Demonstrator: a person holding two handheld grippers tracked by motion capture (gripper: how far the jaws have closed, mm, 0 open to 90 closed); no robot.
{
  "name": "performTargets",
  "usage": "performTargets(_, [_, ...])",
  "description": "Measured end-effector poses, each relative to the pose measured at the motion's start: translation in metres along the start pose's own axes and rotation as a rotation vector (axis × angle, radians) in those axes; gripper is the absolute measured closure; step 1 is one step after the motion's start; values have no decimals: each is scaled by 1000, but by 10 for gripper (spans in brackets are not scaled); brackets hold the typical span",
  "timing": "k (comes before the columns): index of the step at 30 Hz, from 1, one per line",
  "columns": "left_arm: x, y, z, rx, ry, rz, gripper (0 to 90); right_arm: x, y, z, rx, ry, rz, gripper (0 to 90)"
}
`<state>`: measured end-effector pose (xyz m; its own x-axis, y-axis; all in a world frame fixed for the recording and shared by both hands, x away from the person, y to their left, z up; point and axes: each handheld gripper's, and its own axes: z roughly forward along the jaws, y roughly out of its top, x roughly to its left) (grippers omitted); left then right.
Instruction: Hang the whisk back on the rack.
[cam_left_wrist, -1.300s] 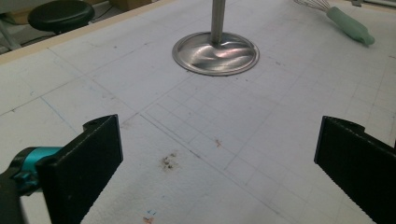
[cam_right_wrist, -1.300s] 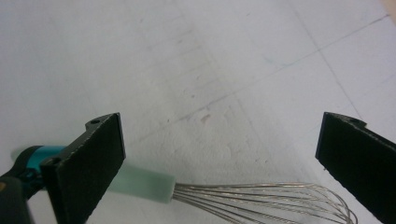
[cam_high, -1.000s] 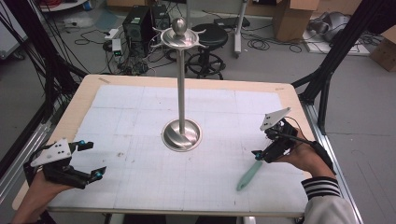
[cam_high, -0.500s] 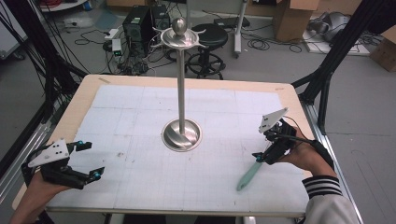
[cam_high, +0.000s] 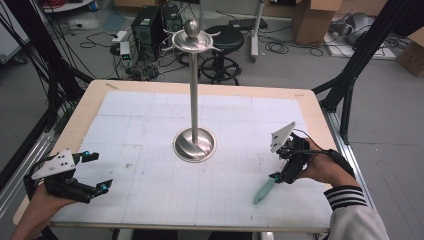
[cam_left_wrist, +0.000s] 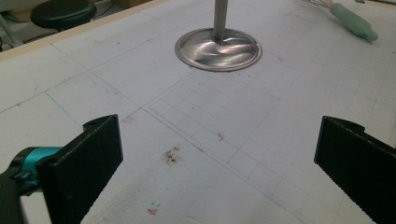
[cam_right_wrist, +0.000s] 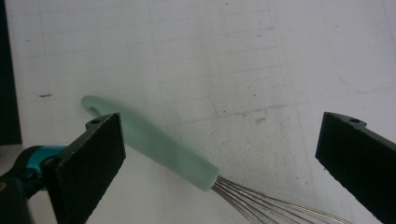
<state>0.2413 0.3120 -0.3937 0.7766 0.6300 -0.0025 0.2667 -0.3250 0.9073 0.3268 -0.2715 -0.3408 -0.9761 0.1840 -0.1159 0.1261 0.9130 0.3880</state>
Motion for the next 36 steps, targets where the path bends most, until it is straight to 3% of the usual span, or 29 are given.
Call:
performTargets(8, [0,-1,0,3,1,0,17,5,7,11,87,55,-87,5])
performTargets(13, [1,-1,-1,2,2,-4,17,8,7,22,117,72,-106,5])
performTargets(33, [2,-5,-2,19,15,-13,17,11,-20,52,162,122,-101,50])
performTargets(36, [2,-5,-2,16,13,-13,17,11,-23,55,171,134,-114,107])
